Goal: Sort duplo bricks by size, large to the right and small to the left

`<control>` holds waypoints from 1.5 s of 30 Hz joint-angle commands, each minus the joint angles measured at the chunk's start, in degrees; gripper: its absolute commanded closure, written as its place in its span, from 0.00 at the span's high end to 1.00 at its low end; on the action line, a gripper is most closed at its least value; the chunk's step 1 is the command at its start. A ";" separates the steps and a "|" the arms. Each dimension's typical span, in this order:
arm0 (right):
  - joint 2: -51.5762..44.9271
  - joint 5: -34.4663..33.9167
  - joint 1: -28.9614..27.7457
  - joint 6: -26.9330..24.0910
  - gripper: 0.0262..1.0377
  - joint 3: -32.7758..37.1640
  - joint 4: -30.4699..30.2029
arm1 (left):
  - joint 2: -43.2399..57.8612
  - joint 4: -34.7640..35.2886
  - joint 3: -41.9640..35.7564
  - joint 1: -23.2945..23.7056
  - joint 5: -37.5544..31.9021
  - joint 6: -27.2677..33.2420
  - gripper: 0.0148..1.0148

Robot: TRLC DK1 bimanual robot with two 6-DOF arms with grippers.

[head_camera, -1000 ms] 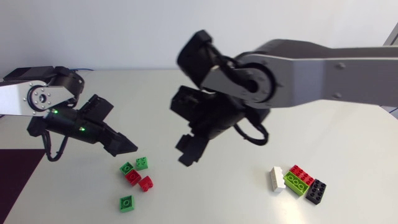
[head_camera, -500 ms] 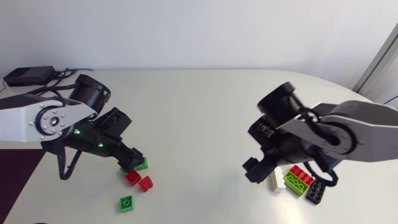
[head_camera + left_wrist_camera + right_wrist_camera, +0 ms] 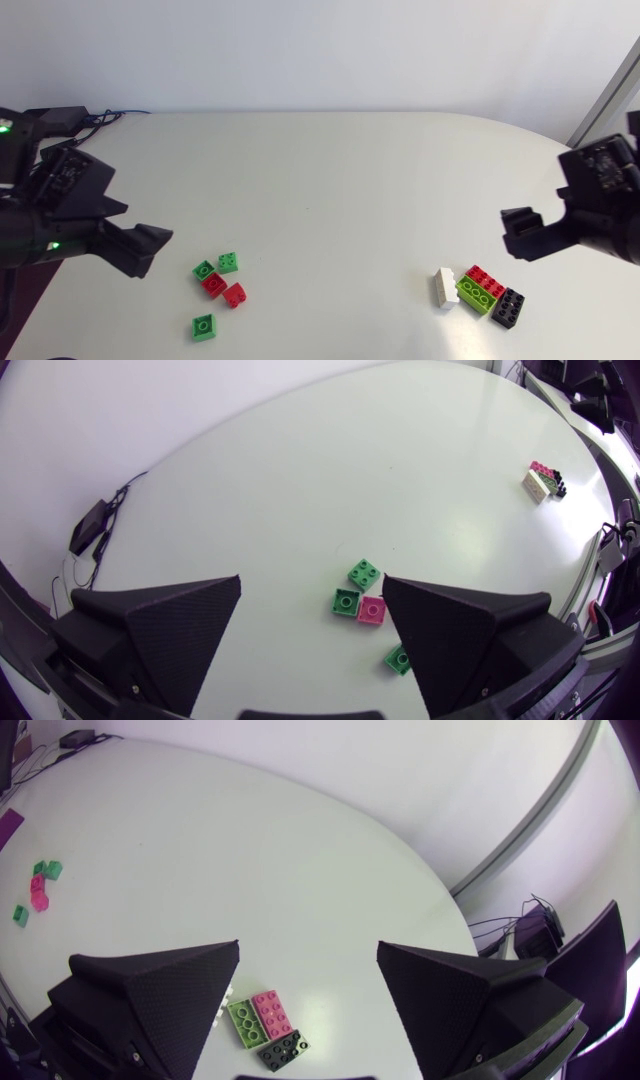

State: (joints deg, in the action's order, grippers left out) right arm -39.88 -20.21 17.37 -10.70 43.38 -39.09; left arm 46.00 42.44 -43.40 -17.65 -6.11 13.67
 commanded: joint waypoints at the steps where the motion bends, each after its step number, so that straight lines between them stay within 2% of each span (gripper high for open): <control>1: 3.75 -1.33 -3.21 -1.69 0.96 -1.89 -1.51 | -4.43 0.81 2.53 -0.37 -2.50 -2.07 0.97; 3: 7.62 -1.50 -6.73 -3.54 0.96 -2.51 -1.43 | -7.77 1.33 2.62 -0.37 -4.70 -3.04 0.97; 9: 16.50 -2.21 -9.63 -6.18 0.96 -5.49 -0.02 | -14.45 -0.16 4.55 1.65 -9.36 -4.18 0.97; 20: 29.51 -3.17 -11.13 -11.89 0.96 -15.87 7.63 | -22.00 -1.21 8.42 5.52 -11.03 -1.63 0.97; 23: 30.91 -3.26 -11.13 -13.12 0.96 -18.06 9.74 | -22.36 -4.11 10.09 5.61 -12.44 -1.19 0.97; 30: 36.98 -4.23 -11.21 -15.40 0.96 -22.55 15.01 | -24.20 -12.99 15.98 5.43 -12.44 3.91 0.97; 33: 40.41 -4.67 -11.39 -20.85 0.96 -25.27 20.63 | -24.38 -16.33 17.56 5.96 -12.44 4.26 0.97; 39: 40.32 -4.58 -9.63 -20.68 0.96 -28.61 21.69 | -27.80 -20.20 20.63 5.61 -10.59 3.73 0.97; 45: 40.32 -4.58 -8.58 -22.26 0.96 -32.92 25.47 | -29.12 -25.74 24.94 5.96 -10.06 2.59 0.97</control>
State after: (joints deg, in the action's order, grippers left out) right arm -0.08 -24.29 8.12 -31.20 12.16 -14.76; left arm 17.21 18.48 -21.21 -12.10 -16.49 16.86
